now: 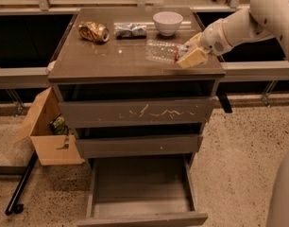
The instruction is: Place water bottle into bottom drawer
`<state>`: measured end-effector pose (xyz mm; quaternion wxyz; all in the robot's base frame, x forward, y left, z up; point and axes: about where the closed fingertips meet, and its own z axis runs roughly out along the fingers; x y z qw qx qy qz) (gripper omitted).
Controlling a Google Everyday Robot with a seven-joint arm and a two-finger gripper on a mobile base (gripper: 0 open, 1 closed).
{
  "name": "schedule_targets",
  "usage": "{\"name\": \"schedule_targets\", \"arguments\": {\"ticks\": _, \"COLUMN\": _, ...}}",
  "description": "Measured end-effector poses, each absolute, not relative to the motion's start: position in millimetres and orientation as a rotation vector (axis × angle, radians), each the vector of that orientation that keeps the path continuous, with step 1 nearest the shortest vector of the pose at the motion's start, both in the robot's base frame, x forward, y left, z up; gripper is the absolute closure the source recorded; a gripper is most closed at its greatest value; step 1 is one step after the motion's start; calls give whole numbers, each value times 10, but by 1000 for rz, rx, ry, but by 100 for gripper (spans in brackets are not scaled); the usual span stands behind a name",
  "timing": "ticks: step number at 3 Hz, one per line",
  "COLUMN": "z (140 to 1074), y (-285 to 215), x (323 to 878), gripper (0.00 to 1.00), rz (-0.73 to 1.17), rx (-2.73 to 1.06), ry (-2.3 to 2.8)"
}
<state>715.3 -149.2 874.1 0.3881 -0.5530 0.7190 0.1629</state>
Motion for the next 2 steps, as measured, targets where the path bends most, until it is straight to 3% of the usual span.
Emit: {"name": "schedule_targets", "arguments": {"ticks": 2, "z": 8525, "y": -1546, "x": 6433, "gripper": 100, "rz": 448, "rx": -1559, "ry": 1761}}
